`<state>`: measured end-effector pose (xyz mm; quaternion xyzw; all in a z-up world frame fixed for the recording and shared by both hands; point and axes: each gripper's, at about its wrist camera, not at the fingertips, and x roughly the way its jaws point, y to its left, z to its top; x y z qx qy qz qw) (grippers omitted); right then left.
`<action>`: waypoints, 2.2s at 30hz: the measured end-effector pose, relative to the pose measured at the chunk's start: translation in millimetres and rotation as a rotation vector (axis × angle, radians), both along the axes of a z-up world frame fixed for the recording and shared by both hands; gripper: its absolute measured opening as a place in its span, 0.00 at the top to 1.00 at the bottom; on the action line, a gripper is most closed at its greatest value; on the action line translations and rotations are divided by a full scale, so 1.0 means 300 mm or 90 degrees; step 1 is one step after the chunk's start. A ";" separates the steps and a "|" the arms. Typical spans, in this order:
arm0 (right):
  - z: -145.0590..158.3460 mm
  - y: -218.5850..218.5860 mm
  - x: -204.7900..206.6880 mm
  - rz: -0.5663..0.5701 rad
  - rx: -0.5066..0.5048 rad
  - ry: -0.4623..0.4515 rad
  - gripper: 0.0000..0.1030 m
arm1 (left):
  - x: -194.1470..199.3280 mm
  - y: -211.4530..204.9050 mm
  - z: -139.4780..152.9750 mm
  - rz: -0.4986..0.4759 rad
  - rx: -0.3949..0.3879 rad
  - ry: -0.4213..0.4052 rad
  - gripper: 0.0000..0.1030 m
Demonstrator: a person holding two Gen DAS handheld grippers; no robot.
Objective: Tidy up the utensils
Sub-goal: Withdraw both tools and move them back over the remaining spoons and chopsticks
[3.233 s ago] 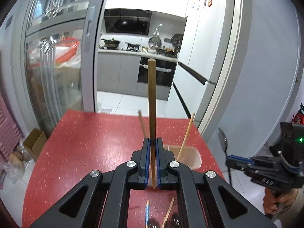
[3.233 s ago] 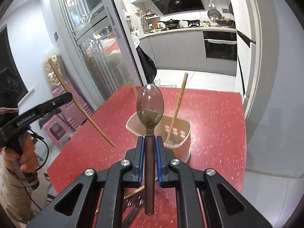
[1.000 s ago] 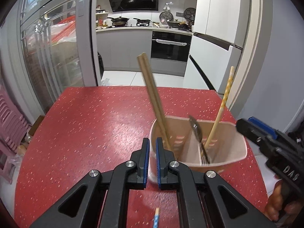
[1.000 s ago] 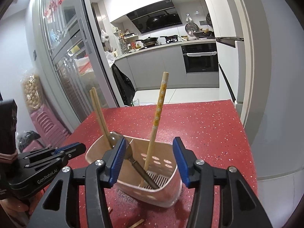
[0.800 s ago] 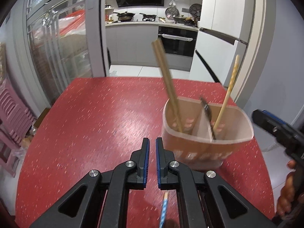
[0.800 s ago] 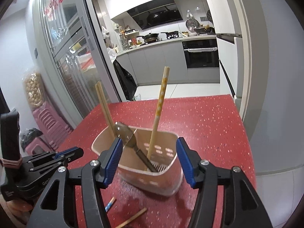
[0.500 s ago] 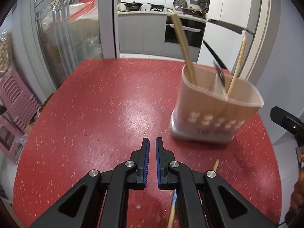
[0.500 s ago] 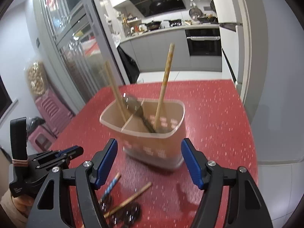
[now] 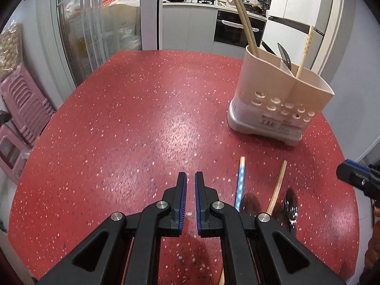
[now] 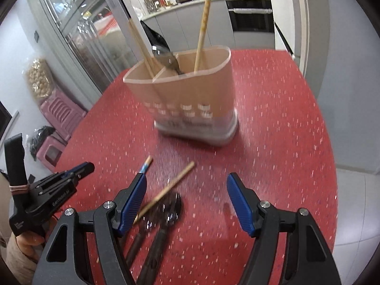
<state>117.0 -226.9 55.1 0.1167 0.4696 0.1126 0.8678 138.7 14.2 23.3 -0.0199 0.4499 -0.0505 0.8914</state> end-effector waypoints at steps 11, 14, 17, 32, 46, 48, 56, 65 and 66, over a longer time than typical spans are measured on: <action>-0.078 0.051 -0.064 0.023 -0.020 0.085 0.29 | -0.055 0.030 -0.028 0.009 -0.003 -0.018 0.00; -0.102 0.062 -0.073 0.026 -0.021 0.106 0.20 | -0.053 0.032 -0.046 0.006 0.010 -0.015 0.00; -0.126 0.079 -0.083 0.035 -0.030 0.131 0.19 | -0.045 0.038 -0.077 0.003 0.014 0.002 0.00; -0.205 0.132 -0.131 0.034 -0.093 0.186 0.20 | -0.062 0.002 -0.195 -0.074 0.045 0.063 0.00; -0.228 0.206 -0.132 0.035 -0.162 0.187 0.33 | -0.057 -0.017 -0.214 -0.096 0.055 0.070 0.00; -0.226 0.203 -0.138 0.031 -0.175 0.189 0.36 | -0.060 -0.018 -0.210 -0.098 0.051 0.070 0.00; -0.224 0.182 -0.139 0.032 -0.198 0.192 0.38 | -0.051 -0.053 -0.218 -0.121 0.066 0.076 0.00; -0.237 0.222 -0.076 0.056 -0.211 0.205 0.39 | 0.002 -0.080 -0.224 -0.142 0.071 0.084 0.00; -0.237 0.222 -0.075 0.060 -0.209 0.205 0.39 | 0.007 -0.080 -0.225 -0.143 0.069 0.086 0.00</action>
